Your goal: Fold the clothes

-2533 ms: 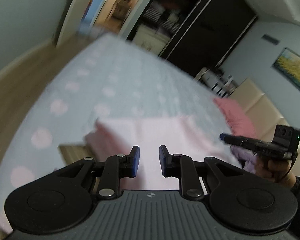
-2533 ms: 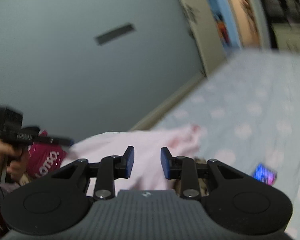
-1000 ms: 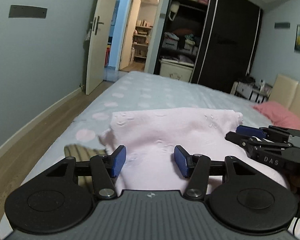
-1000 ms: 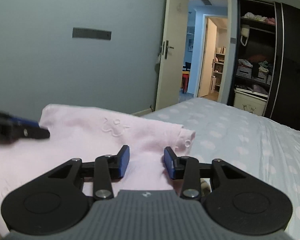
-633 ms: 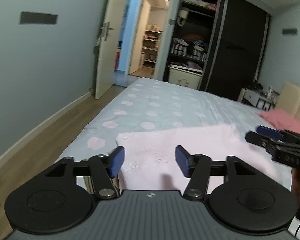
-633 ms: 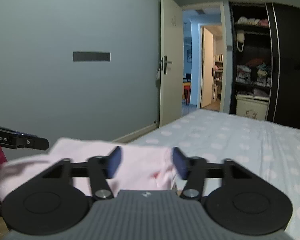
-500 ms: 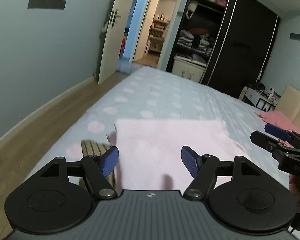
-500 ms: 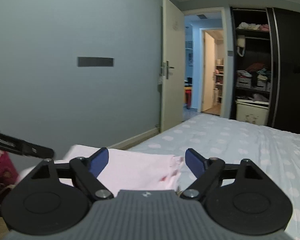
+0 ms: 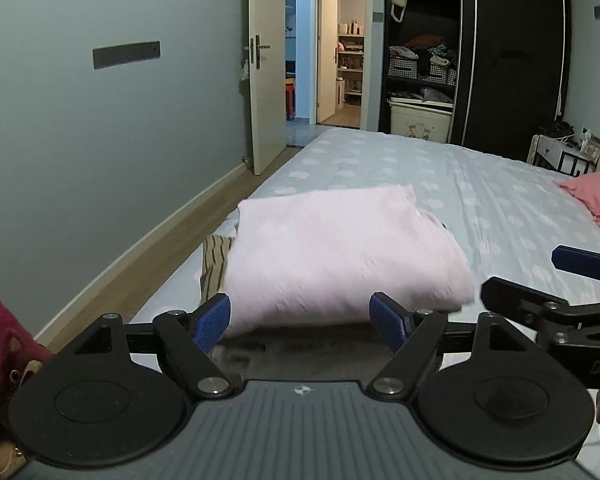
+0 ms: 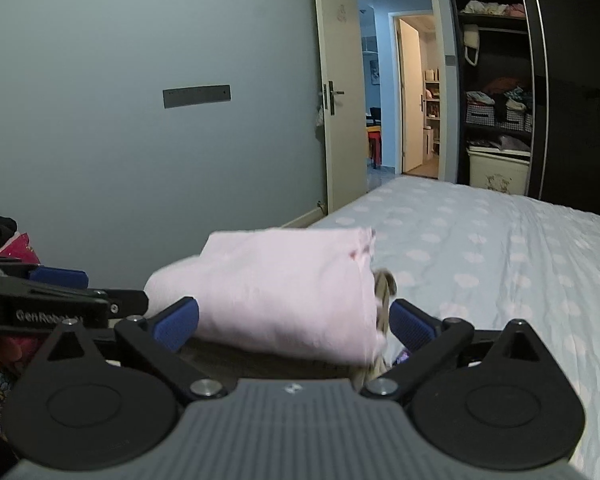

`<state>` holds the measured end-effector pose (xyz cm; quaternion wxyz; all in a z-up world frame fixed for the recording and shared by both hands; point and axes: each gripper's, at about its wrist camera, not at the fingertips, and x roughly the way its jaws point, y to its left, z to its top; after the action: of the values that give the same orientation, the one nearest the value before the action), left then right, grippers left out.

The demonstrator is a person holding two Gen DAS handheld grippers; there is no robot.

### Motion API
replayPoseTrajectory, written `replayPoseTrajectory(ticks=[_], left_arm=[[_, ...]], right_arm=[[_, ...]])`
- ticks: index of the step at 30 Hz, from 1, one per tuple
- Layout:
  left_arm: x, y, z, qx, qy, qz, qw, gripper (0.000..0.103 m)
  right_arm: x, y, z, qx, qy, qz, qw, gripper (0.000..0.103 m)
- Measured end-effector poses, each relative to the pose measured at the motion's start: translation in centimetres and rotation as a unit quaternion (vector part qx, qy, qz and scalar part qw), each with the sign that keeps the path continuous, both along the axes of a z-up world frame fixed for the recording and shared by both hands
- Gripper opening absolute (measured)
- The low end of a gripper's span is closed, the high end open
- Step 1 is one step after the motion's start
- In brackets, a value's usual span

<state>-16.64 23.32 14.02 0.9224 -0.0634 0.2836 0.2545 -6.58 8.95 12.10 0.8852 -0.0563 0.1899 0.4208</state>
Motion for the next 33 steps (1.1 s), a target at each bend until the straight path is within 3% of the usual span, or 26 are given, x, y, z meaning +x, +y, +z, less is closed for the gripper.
replayPoseTrajectory(ticks=[7, 11, 21, 33], left_arm=[[-0.9, -3.8, -2.7, 0.041, 0.024, 0.065, 0.9968, 0.076], [-1.2, -4.4, -4.1, 0.021, 0.031, 0.078, 0.9963, 0.076], [-2.3, -5.6, -8.2, -0.003, 0.062, 0.088, 0.9941, 0.076], [-2.2, -6.1, -9.5, -0.002, 0.079, 0.082, 0.9935, 0.076]], right_arm=[[-4.0, -2.8, -1.5, -0.027, 0.012, -0.025, 0.999, 0.102], [-4.6, -3.9, -3.4, -0.034, 0.033, -0.033, 0.998, 0.102], [-5.0, -4.4, -6.1, -0.072, 0.035, -0.045, 0.996, 0.102], [-4.9, -4.5, -6.9, -0.084, 0.04, -0.049, 0.994, 0.102]])
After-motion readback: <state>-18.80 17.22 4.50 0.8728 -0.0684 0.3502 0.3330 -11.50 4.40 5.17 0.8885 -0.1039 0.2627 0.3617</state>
